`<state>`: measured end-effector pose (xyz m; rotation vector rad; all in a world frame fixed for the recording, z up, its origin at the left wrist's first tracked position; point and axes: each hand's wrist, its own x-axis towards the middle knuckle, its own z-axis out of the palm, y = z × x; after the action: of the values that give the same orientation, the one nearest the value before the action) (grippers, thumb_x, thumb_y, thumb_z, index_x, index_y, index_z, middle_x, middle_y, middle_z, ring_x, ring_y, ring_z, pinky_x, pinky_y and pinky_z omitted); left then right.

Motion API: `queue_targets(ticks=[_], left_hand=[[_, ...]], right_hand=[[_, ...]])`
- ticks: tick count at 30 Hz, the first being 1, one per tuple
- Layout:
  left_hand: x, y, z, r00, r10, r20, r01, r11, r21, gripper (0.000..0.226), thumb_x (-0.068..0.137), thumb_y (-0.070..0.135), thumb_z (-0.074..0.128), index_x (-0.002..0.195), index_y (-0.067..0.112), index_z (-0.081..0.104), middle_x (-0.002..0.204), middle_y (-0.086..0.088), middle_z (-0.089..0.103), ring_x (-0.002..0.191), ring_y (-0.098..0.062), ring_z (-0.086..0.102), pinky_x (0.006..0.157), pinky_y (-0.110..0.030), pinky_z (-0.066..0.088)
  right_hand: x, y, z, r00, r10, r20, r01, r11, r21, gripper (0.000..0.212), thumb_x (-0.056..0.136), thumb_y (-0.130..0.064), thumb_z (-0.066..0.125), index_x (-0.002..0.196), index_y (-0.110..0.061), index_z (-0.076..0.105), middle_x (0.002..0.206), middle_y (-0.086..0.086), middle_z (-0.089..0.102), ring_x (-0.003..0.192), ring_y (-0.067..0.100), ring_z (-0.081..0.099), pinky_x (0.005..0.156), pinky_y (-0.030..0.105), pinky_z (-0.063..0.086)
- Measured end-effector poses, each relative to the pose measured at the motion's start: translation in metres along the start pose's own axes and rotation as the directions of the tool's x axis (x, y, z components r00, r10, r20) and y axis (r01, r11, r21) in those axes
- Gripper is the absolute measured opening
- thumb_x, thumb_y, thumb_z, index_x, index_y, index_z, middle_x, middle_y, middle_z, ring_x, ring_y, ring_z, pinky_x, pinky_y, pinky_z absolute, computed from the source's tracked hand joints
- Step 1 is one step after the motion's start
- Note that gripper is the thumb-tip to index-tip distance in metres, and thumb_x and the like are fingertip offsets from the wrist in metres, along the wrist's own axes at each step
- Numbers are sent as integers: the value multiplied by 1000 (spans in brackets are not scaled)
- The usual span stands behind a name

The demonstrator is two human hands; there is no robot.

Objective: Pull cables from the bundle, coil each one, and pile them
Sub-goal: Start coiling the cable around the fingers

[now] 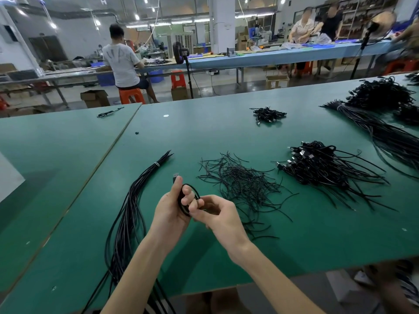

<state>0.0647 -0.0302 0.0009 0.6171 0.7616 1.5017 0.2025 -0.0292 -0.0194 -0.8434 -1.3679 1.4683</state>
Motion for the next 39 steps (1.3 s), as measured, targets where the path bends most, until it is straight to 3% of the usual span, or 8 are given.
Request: queue_targets(ticks=[5,7,14,19,26,30,35,39], left_hand=[[5,-6,-5,995,11,-98,-9,1000,20,49,97,47,58,57,21,45,47,4,35,31,-11,30,49,-25,47],[9,-10,-7,990,22,-138,-11,997,78,50,97,48,58,57,21,46,48,3,37,32,-12,28,48,-25,46],[18,-26,-15,999,-47,27,43,991,129,44,94,53,62,64,22,54,62,1,49,54,-18,51,66,-28,56],[18,-25,-29,989,-109,97,95,985,142,46,95,57,66,74,18,57,74,-5,53,66,-22,57,73,-34,57],[14,-23,-38,989,-46,142,3,957,292,50,95,61,62,73,17,58,79,-12,60,79,-29,67,74,-32,56],[10,-22,-35,989,-58,136,32,981,191,44,95,53,66,76,15,57,79,-8,54,74,-23,59,72,-31,55],[10,-23,-31,984,-73,161,57,993,104,35,99,43,62,76,16,61,77,-3,53,67,-18,58,62,-35,57],[10,-23,-31,983,-65,174,48,994,97,36,100,43,60,76,17,63,76,-3,54,68,-18,60,62,-36,58]], right_hand=[[2,11,14,997,-71,-40,64,988,-141,15,93,-20,74,107,-25,76,100,1,70,91,11,68,91,30,56],[1,14,16,997,-75,-23,68,973,-223,20,95,-15,71,105,-32,72,102,2,61,96,13,64,94,24,53],[11,15,2,1000,-25,-1,22,909,-417,20,96,-16,67,115,-22,69,95,2,48,85,15,59,80,13,46],[4,18,1,996,-71,45,84,903,-420,19,96,-13,67,112,-23,66,97,1,45,85,-1,53,84,6,40],[7,22,-2,995,-78,61,97,886,-454,47,102,-9,61,148,-12,51,111,3,44,104,7,55,101,9,39],[7,25,-2,993,-102,54,115,880,-461,36,102,-10,60,136,-19,61,109,3,47,101,5,57,94,5,40],[8,25,-2,994,-101,43,110,909,-402,37,100,-15,63,119,-47,63,106,4,64,71,8,60,67,25,57],[7,25,-1,992,-126,12,119,903,-412,29,101,-18,63,125,-34,67,98,-3,57,67,0,57,68,19,51]])
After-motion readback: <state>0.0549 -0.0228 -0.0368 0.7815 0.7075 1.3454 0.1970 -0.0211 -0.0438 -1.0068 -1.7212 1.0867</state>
